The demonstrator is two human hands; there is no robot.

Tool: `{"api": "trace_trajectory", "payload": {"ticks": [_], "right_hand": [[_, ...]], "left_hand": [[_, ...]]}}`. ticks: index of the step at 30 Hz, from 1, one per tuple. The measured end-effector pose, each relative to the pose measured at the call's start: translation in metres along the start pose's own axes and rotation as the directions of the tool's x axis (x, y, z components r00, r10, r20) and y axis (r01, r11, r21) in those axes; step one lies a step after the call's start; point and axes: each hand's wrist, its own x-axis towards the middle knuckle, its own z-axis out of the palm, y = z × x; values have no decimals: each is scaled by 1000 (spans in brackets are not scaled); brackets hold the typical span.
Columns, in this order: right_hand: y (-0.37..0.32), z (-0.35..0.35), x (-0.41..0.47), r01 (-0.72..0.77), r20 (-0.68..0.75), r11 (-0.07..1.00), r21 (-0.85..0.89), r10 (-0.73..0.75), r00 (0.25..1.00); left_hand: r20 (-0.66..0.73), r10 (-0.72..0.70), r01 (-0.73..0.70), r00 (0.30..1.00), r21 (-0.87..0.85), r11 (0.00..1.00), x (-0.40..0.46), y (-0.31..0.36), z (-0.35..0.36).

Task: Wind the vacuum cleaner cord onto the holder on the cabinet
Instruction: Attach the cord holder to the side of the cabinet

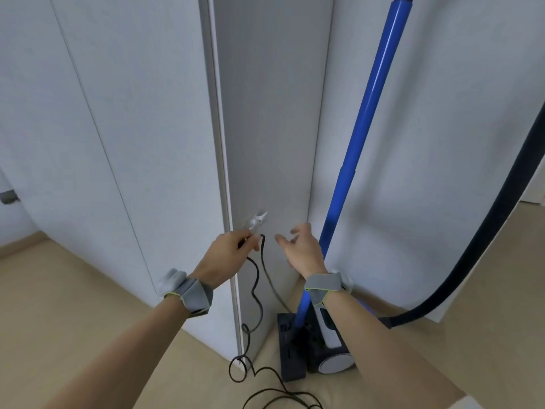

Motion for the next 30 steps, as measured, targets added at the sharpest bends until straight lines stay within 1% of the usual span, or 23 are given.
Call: {"api": "trace_trajectory", "payload": {"ticks": [1,2,4,5,6,8,11,13,15,18,21,24,26,28,30], "right_hand": [[-3,-1,2,121,-15,989,-82,-122,992],[-6,0,4,233,6,963,-136,-235,972],[-11,1,8,434,102,873,-220,-422,901],[-14,1,9,507,145,829,-234,-486,862],[-16,0,9,554,156,802,-226,-531,833],[-18,-1,13,596,81,772,-219,-594,800],[-20,-5,25,598,-40,717,-360,-651,758],[-22,-5,36,556,-97,736,-387,-632,769],[-25,-7,47,475,-166,810,-344,-550,818],[-31,-9,64,339,-216,893,-295,-408,887],[-31,-5,79,219,-202,910,-351,-302,932],[-24,9,89,191,-133,908,-372,-256,958],[-21,17,89,220,-93,918,-331,-264,960],[-19,22,88,270,-70,914,-302,-304,950],[-18,25,88,280,-96,914,-293,-320,943]], "left_hand": [[-16,13,-13,1000,25,1000,8,2,-1],[-31,27,-26,999,50,998,14,5,-3],[-59,68,-63,996,90,994,25,11,-5],[-68,86,-78,994,108,991,29,15,-7],[-73,98,-88,993,124,988,32,19,-8],[-82,89,-77,993,134,988,36,25,-10],[-93,25,-15,995,115,993,38,26,-14],[-70,-38,42,997,58,997,37,22,-19],[-22,-101,101,995,10,995,32,19,-25],[33,-127,128,991,-5,992,22,10,-33],[24,-113,115,993,-66,991,17,1,-36],[-31,-93,90,995,-105,990,21,2,-31],[-79,-43,40,996,-42,998,28,4,-25],[-113,4,6,994,91,996,35,5,-21],[-123,42,-17,991,195,981,42,5,-18]]}}
